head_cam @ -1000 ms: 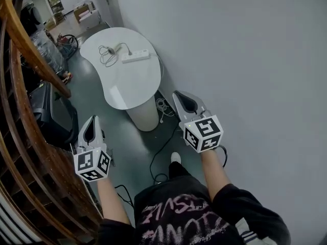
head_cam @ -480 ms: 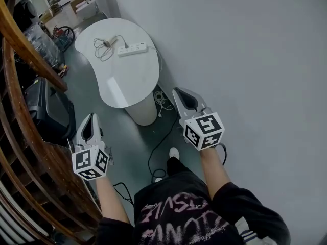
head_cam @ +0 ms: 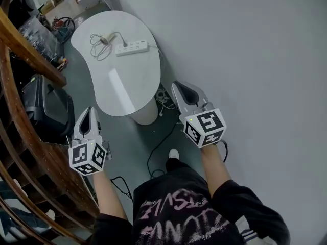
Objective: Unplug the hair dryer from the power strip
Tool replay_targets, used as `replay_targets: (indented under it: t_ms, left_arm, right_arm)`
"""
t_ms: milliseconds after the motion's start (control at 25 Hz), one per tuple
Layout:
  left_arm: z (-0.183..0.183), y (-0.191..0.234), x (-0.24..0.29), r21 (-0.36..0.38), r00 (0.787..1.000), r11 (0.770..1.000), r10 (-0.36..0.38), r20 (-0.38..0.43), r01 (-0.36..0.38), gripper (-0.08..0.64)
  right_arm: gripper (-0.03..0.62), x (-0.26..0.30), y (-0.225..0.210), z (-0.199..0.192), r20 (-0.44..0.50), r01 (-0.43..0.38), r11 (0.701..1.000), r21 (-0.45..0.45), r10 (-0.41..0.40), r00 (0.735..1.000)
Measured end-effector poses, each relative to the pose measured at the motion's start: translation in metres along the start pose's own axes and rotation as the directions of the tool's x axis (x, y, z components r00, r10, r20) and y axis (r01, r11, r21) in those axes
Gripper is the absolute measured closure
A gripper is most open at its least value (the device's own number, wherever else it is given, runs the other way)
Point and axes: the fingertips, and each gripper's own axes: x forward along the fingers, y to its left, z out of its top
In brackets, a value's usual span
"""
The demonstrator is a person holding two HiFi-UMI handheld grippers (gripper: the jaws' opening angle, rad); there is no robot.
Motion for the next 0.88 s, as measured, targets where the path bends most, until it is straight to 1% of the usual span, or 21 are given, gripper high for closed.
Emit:
replay_targets:
  t_ms: [160,360,600,800,880]
  left_arm:
    - [0.005,-0.012,0.031,0.001,1.0,1.0,0.006,-0.02,-0.006,0.559]
    - [0.016,-0.023,0.06,0.04,0.999,0.999,-0.002,-0.035,0.003,0.558]
    - [0.036,-0.019,0.07,0.04,1.0,0.999,0.012,-0.001,-0.012,0.558]
    - [0.03,-0.012,0.076,0.045,1.0,0.999,0.027,-0.012,-0.026,0.558]
    - [0.031,-0.007,0.079,0.044,1.0,0.999,0.029,-0.004,-0.029,0.558]
  right_arm:
    - [0.581,0.022,-0.024,-0.001,-0.017,-0.034,0.999,0.013,0.034,0.999]
    - [0.581,0.047,-0.041,0.005,-0.008,-0.059,0.998,0.028,0.059,0.998]
    - [0.581,0.059,-0.046,0.019,0.014,-0.073,0.997,0.023,0.073,0.997]
    - [0.581,0.072,-0.045,0.017,0.012,-0.088,0.996,0.024,0.088,0.996]
    - [0.581,0.078,-0.044,0.017,0.014,-0.09,0.996,0.024,0.09,0.996]
